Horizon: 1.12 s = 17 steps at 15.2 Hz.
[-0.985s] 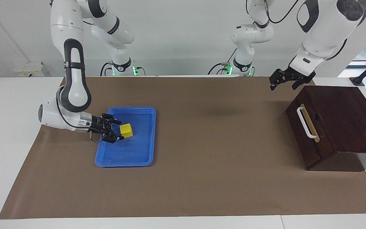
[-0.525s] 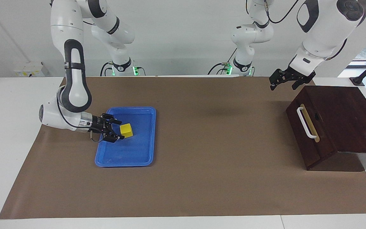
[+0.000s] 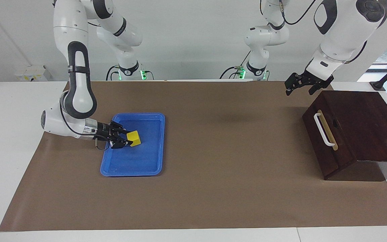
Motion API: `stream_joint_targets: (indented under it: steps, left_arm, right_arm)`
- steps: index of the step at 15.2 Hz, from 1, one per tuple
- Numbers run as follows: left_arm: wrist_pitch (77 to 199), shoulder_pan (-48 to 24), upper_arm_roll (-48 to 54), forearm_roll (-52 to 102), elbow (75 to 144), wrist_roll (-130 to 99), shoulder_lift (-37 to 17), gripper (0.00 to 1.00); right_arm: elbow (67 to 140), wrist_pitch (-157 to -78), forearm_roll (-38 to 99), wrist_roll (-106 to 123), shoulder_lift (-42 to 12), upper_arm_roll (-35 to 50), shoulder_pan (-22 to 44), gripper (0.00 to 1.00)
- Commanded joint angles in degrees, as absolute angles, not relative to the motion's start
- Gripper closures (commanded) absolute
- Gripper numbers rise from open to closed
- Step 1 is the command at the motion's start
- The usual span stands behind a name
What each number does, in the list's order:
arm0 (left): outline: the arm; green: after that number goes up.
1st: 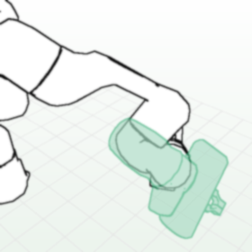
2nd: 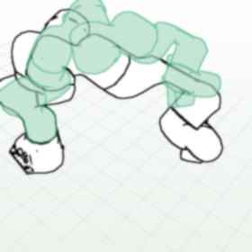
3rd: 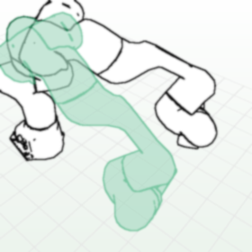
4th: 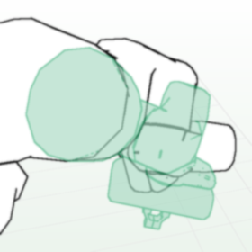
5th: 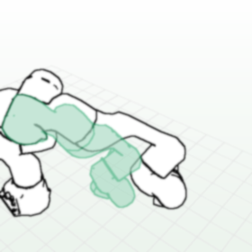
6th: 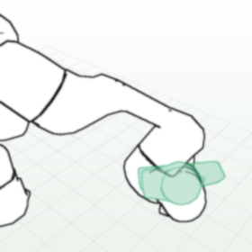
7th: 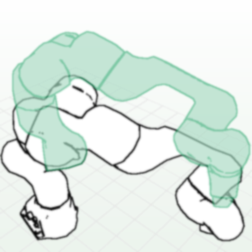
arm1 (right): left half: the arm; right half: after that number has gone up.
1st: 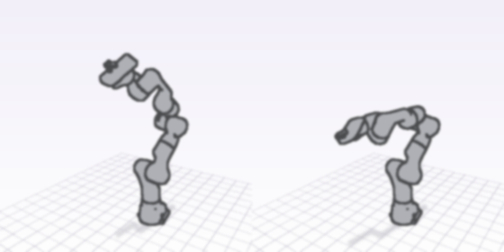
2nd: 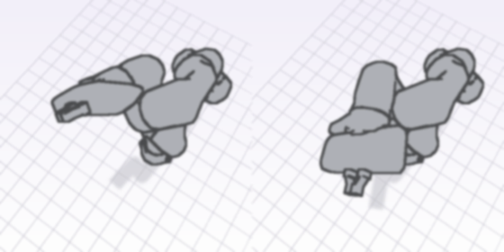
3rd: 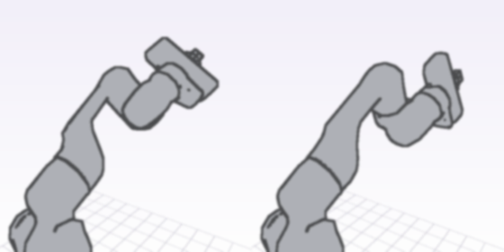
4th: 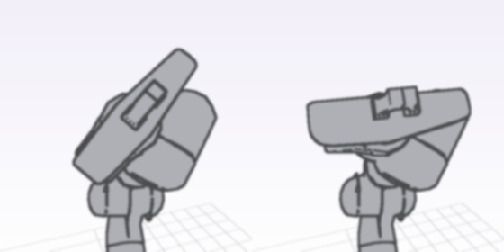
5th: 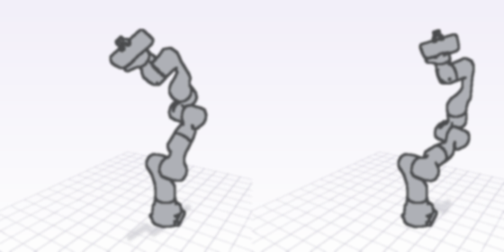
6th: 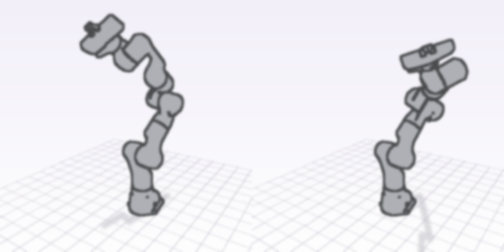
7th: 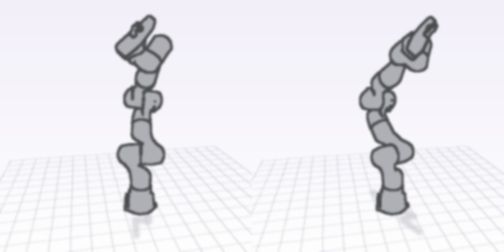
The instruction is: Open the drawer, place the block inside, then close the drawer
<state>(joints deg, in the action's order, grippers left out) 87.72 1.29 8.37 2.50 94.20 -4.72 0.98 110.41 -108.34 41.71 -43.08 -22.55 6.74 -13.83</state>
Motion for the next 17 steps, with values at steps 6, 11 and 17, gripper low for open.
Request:
stream_joint_targets:
  steps: [6, 11, 17]
  left_arm:
    - [87.2, 1.8, 8.5, 1.8, 95.8, -4.3, 2.8, 0.0]
    - [86.7, 1.8, 8.4, 1.8, 95.8, -4.7, 3.1, 0.0]
    - [101.4, 0.8, 8.7, -6.2, 103.4, -9.2, 4.2, 0.0]
  right_arm:
    - [103.4, -100.9, 42.4, -54.7, -15.0, 7.1, -13.9, 1.0]
    - [103.2, -97.8, 42.0, -57.2, -11.5, 6.9, -14.0, 1.0]
    - [103.0, -96.9, 41.6, -57.7, -11.0, 6.9, -14.1, 1.0]
